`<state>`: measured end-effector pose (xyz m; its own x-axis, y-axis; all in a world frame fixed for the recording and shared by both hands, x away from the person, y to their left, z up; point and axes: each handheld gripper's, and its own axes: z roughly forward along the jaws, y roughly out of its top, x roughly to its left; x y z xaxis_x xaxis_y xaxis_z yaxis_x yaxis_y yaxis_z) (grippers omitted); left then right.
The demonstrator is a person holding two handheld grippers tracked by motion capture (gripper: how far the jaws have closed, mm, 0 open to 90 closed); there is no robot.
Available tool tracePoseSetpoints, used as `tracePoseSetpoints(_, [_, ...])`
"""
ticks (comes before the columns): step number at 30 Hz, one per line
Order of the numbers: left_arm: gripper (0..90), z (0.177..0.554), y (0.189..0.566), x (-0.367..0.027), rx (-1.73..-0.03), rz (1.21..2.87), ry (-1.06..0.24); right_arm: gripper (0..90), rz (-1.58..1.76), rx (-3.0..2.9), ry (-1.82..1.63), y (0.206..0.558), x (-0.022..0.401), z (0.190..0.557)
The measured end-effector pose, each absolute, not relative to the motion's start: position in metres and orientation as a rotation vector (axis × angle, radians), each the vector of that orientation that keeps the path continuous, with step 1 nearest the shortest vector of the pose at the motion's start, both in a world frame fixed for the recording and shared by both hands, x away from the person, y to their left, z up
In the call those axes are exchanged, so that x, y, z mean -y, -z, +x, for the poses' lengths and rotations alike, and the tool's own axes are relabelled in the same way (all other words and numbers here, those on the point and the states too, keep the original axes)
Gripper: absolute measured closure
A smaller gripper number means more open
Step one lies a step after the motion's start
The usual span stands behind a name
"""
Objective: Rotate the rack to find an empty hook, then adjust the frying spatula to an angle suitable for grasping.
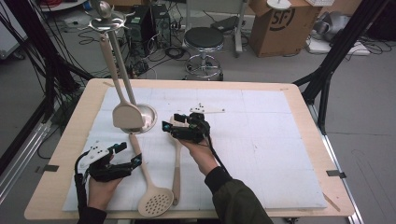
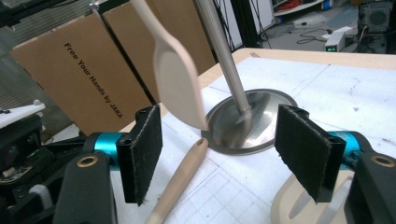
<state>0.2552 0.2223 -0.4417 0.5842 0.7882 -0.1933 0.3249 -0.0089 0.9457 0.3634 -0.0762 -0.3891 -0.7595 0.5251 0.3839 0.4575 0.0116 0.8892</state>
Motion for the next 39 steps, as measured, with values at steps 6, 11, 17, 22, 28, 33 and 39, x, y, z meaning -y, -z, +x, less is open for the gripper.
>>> tracePoseSetpoints(6, [19.0,0.255,0.442,-0.222,-0.958,1.597,-0.471,31.7,1.078,-2.201,-1.882,0.391,0.076,0.363])
tracePoseSetpoints(11, [19.0,0.255,0.442,-0.221,-0.953,1.598,-0.472,31.7,1.087,-2.212,-1.871,0.394,0.075,0.363])
tracePoseSetpoints(17, [19.0,0.255,0.442,-0.222,-0.957,1.592,-0.473,33.1,1.085,-2.231,-1.865,0.397,0.072,0.363])
tracePoseSetpoints(22, [19.1,0.255,0.441,-0.222,-0.958,1.597,-0.474,50.7,1.108,-2.293,-1.838,0.404,0.070,0.367])
tracePoseSetpoints(28, [19.0,0.255,0.441,-0.222,-0.957,1.596,-0.472,65.8,1.141,-2.430,-1.714,0.418,0.062,0.370])
tracePoseSetpoints(33, [19.0,0.255,0.441,-0.222,-0.953,1.598,-0.474,77.3,1.171,-2.518,-1.620,0.430,0.056,0.374])
tracePoseSetpoints(39, [19.0,0.255,0.441,-0.222,-0.956,1.595,-0.473,86.6,1.193,-2.616,-1.513,0.441,0.053,0.377])
